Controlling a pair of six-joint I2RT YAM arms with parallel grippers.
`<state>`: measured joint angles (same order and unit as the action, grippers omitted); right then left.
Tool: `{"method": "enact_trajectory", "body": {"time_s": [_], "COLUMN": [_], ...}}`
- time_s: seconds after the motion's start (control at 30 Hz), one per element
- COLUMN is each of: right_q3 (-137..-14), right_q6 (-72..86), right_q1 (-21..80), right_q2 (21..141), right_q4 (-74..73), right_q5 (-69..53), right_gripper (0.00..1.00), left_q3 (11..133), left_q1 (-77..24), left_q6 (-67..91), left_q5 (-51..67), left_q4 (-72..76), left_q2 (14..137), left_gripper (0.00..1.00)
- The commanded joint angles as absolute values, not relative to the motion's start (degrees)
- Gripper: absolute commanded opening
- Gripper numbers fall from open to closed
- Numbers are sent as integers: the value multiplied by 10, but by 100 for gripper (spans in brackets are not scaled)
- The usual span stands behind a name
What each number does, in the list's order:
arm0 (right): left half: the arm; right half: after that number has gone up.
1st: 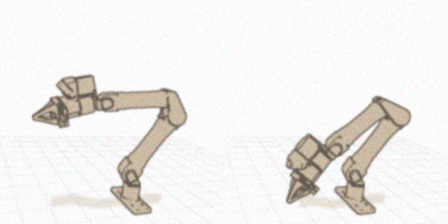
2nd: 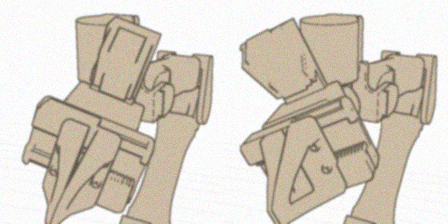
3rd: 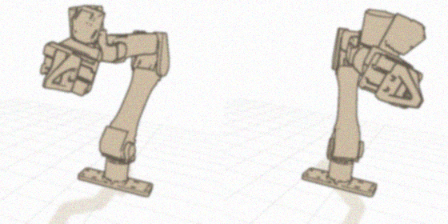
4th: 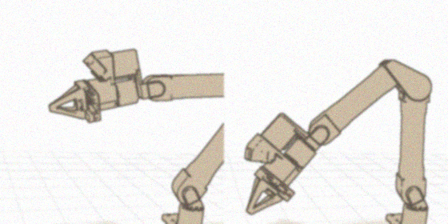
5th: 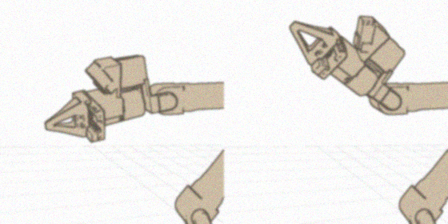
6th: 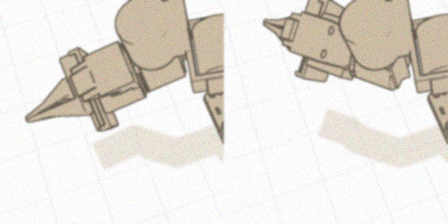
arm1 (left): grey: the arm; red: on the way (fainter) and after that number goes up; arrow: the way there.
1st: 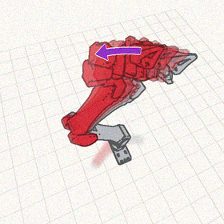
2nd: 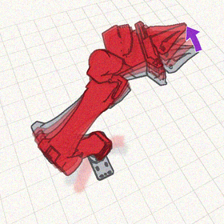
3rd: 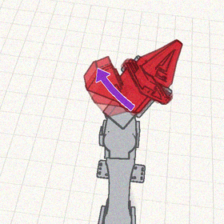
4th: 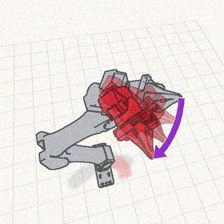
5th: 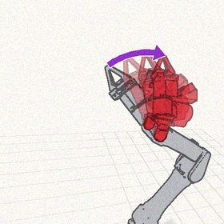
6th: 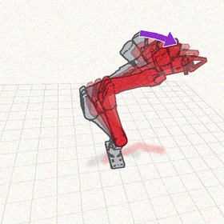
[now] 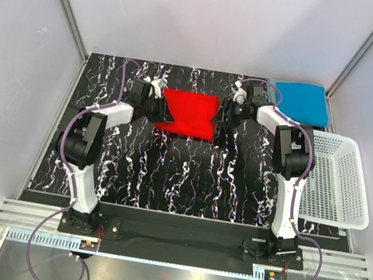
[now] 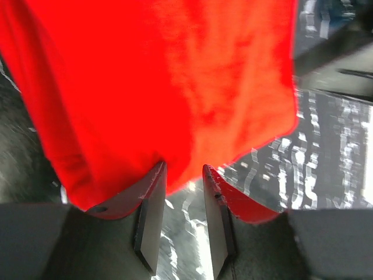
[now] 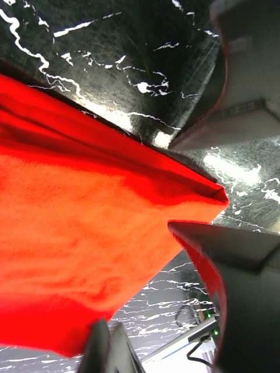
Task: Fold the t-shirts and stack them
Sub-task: Fold the tshirt
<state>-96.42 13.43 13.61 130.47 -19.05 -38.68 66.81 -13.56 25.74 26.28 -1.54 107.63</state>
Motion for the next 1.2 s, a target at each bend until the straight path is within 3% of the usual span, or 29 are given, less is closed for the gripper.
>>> {"method": "enact_trajectory", "body": {"time_s": [0.0,0.2,0.3,0.47,0.5,0.63,0.8,0.97,1.17], "right_q3": [-948,-932,-934,-929,-929,-926,-909,-892,-900], "right_q6": [131,131,132,135,134,139,150,182,209], "right_q1": [140,139,139,139,139,139,139,139,139], "right_q2": [1303,1299,1304,1305,1306,1307,1296,1271,1263], "right_q4": [-161,-152,-151,-141,-140,-137,-125,-99,-90], "right_q5": [-414,-383,-382,-377,-374,-374,-374,-374,-360], "right_gripper": [55,36,31,16,9,0,4,36,48], "left_q3": [716,778,778,774,772,758,775,766,777], "left_q1": [-132,-122,-121,-117,-110,-79,-61,-63,-59], "left_q6": [221,228,234,243,250,278,273,280,299], "left_q5": [224,227,233,221,220,220,282,313,324], "left_q4": [-17,-20,-12,-45,-46,-38,-33,-2,10], "left_q2": [1110,1188,1196,1166,1157,1122,1139,1151,1188], "left_gripper": [36,37,37,44,45,52,52,52,51]}}
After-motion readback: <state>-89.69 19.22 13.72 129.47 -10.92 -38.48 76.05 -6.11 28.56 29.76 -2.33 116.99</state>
